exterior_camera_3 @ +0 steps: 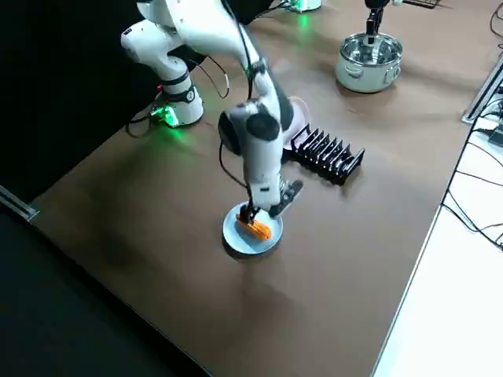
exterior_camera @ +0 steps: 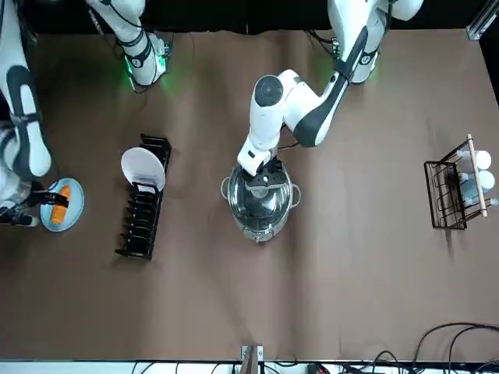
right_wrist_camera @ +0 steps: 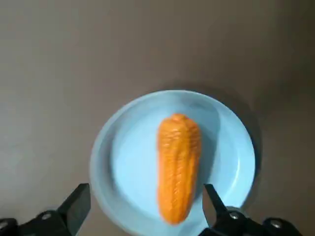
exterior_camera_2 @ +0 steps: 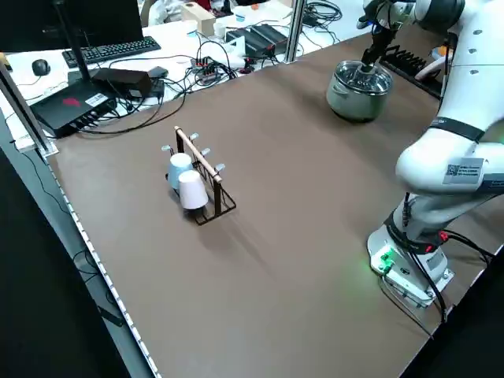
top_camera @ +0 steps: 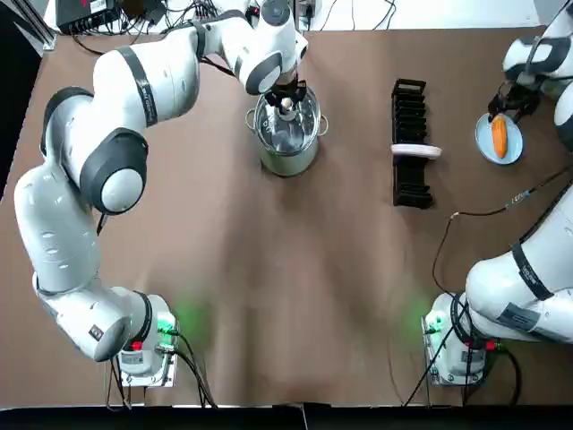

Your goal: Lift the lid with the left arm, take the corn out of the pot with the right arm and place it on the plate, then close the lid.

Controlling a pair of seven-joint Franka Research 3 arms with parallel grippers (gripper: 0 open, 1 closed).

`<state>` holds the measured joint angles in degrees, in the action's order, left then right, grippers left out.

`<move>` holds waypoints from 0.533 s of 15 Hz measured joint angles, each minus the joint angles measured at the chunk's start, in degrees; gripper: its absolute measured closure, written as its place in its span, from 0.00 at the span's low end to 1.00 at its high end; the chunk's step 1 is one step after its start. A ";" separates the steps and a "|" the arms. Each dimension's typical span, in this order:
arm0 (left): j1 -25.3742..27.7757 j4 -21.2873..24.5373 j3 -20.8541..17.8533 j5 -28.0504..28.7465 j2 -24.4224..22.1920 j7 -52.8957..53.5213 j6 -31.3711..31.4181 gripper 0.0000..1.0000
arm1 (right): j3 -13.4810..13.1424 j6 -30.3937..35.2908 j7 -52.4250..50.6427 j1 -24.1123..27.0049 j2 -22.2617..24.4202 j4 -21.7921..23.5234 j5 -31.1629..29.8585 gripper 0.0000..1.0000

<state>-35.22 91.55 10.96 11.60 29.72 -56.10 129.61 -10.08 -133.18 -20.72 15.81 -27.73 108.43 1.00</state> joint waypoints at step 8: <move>-0.01 0.06 -0.02 0.12 -0.01 -0.04 -0.04 0.49 | 1.43 26.72 2.07 -10.58 18.49 -4.62 0.33 0.00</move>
<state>-35.23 91.60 10.95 11.72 29.71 -56.15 129.57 -8.65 -106.46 -18.65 5.23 -9.24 103.82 1.32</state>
